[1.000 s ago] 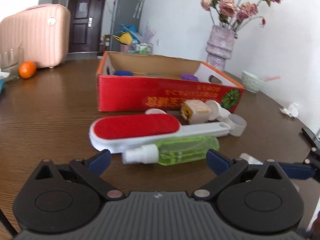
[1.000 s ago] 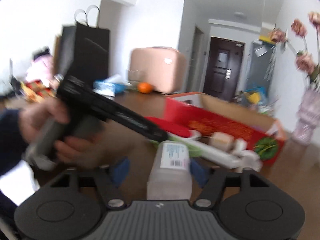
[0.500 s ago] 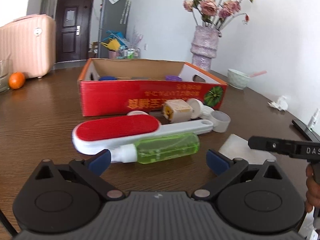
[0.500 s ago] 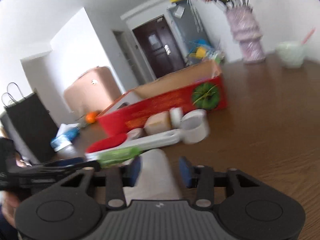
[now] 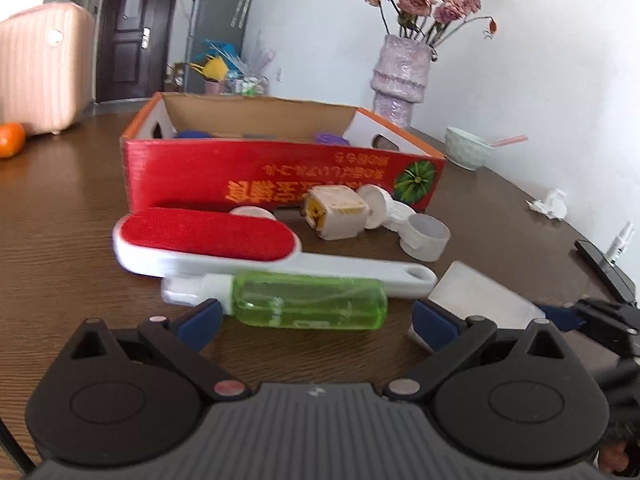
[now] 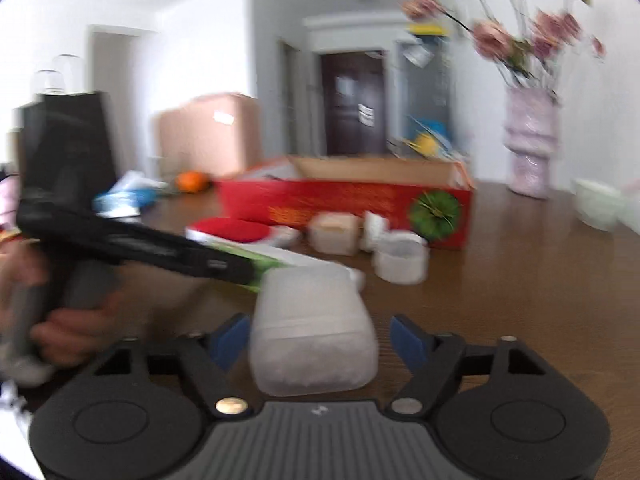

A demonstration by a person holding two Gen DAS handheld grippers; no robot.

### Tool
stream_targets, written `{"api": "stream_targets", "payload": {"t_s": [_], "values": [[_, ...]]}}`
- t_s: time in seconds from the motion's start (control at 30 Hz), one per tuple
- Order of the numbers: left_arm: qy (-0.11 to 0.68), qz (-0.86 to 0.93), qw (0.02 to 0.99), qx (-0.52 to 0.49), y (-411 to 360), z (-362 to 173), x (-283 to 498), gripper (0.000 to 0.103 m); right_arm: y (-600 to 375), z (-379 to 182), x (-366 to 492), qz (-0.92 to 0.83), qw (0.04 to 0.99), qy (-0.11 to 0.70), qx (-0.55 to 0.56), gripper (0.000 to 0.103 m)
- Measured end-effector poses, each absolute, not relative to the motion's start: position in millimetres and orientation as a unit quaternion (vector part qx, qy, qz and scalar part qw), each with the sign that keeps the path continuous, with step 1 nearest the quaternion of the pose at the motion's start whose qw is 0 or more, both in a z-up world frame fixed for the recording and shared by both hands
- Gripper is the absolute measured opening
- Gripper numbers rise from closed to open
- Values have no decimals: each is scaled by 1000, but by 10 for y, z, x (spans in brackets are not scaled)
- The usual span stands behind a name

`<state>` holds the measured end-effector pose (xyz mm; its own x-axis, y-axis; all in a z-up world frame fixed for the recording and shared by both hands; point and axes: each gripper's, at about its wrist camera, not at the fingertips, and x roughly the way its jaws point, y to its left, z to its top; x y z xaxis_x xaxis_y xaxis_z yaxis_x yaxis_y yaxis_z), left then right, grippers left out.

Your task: Organize rigid objects

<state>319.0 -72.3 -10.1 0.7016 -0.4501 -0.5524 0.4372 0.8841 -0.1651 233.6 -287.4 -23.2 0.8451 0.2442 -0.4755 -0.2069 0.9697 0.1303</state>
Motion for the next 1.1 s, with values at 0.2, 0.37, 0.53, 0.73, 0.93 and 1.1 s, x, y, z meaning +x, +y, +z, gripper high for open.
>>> {"api": "stream_targets", "payload": {"t_s": [0.2,0.37,0.53,0.73,0.93,1.1], "values": [[279,-236,930,-39,-461,-32,2985,103,-2581,-188,2280,285,917,275,-34,66],[302,-231,920,-96,-324,-107,2880,103,-2553,-188,2221,265,928,250,-75,75],[304,-259,912,-92,-429,-102,2861,103,-3066,-134,2296,169,952,254,22,81],[308,-285,903,-96,-679,-126,2858,90,-3313,-146,2251,172,947,233,137,67],[321,-287,890,-146,-707,-178,2909,68,-3191,-243,2594,181,929,253,202,45],[341,-291,869,-210,-621,-254,3020,57,-3133,-305,2719,171,915,268,248,37]]}}
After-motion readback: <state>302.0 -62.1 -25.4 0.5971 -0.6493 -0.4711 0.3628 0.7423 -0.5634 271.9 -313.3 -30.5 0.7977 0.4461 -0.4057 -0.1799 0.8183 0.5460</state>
